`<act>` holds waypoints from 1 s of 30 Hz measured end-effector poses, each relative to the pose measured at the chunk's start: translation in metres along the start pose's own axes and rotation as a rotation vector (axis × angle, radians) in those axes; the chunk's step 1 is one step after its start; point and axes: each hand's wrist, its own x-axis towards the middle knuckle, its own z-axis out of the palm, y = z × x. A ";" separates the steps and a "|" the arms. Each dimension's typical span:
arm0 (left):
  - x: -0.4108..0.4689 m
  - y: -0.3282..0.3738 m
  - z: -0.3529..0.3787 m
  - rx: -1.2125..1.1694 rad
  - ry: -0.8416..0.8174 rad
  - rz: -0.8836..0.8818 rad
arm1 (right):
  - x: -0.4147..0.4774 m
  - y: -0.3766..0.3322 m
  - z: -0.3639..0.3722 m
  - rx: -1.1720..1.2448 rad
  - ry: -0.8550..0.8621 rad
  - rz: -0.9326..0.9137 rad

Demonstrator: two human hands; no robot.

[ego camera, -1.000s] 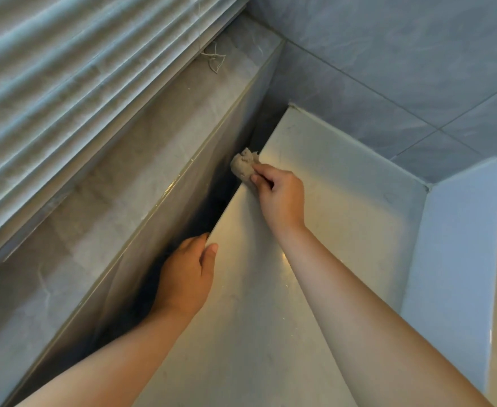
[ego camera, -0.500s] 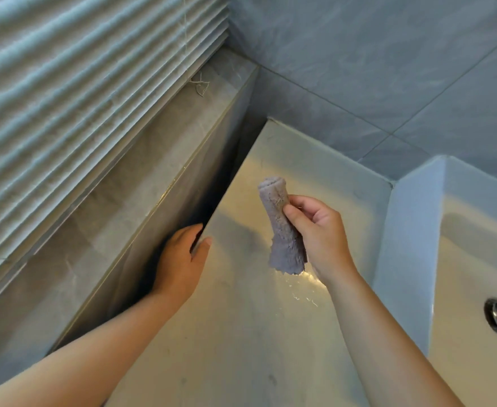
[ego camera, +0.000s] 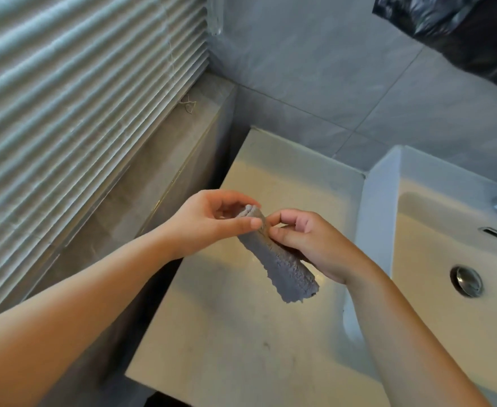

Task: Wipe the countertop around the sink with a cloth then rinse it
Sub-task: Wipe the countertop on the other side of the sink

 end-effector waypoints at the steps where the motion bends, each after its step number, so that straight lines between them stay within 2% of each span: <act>1: -0.001 0.002 0.000 0.027 0.005 0.000 | -0.001 0.000 0.001 -0.007 0.020 -0.010; 6: 0.000 0.004 0.002 0.173 0.036 -0.045 | 0.001 0.003 0.004 -0.131 0.182 -0.112; 10: 0.001 -0.001 0.003 0.348 -0.054 -0.142 | 0.002 0.007 0.014 -0.207 0.240 -0.149; 11: 0.000 -0.003 0.002 0.314 -0.056 -0.152 | 0.002 0.010 0.015 -0.192 0.254 -0.145; 14: -0.007 -0.005 -0.001 0.010 0.014 -0.175 | -0.003 0.024 0.007 -0.097 0.207 -0.064; 16: -0.010 -0.010 0.000 -0.013 0.034 -0.163 | -0.009 0.035 0.004 -0.034 0.186 -0.035; 21: -0.015 -0.018 0.009 0.097 -0.014 -0.164 | -0.011 0.044 0.003 0.052 0.542 -0.106; 25: -0.006 -0.018 0.018 0.152 -0.048 -0.216 | -0.005 0.045 0.006 -0.170 0.803 -0.186; 28: -0.002 -0.017 0.023 0.071 -0.048 -0.277 | -0.006 0.047 0.013 -0.135 0.910 -0.246; 30: -0.001 -0.017 0.026 -0.033 -0.022 -0.290 | -0.008 0.053 0.019 -0.088 0.880 -0.273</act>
